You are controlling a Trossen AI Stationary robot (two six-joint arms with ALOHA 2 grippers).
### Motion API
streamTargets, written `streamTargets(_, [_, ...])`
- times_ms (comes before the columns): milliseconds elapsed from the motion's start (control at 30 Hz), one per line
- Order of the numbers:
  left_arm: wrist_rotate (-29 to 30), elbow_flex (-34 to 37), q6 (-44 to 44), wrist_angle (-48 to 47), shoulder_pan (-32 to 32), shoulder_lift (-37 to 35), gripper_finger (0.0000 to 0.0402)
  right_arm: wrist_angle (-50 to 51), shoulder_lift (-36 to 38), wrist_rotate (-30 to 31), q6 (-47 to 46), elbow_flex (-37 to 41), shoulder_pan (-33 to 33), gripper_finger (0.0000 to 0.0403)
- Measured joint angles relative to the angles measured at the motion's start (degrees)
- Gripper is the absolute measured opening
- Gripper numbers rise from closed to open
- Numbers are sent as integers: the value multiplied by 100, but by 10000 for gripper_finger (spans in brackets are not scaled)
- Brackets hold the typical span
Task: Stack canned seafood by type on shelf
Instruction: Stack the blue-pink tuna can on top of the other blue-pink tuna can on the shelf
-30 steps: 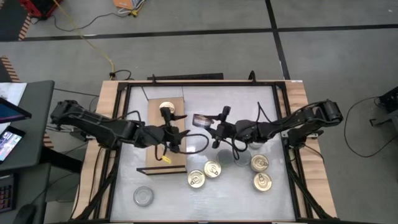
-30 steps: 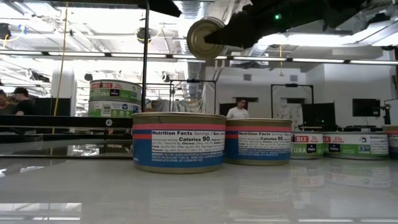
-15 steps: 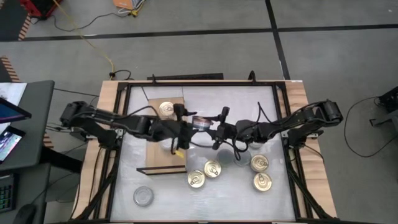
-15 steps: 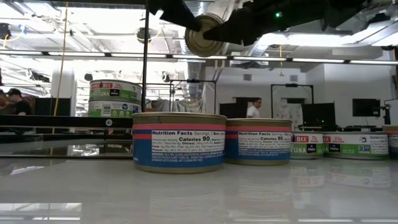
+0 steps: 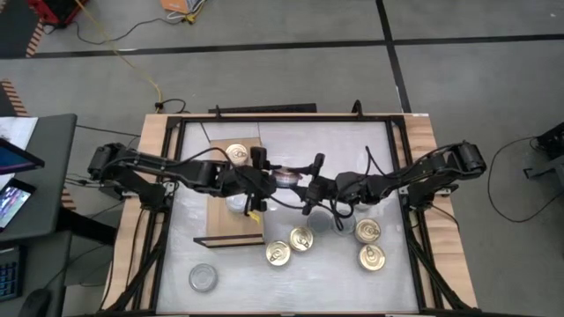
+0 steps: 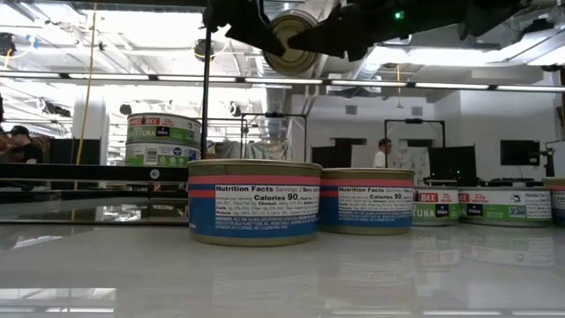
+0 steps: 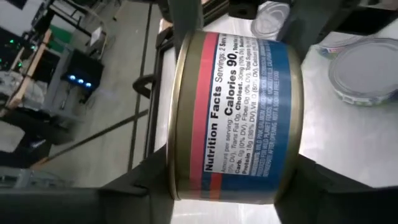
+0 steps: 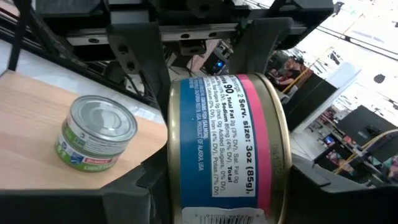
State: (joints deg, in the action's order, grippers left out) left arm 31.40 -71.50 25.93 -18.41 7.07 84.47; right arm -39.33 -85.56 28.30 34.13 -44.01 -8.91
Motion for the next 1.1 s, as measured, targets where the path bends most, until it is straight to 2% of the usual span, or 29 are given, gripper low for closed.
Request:
streamTargets(200, [-70,0,-5,-2,9,0,186,4,0,-51,-221,-2,0,248])
streamTargets(467, [44,0,-1,-184,11,-51,187,9,68,-8,-478,-8,2,307])
streamTargets(700, [190,2,-71,-403,-13,-350,188,354,411,1,-763,-20,0,351])
streamTargets(1100, [367,2,-488,-858,-86,-689,188,1097,991,43,-1160,-20,-3,361])
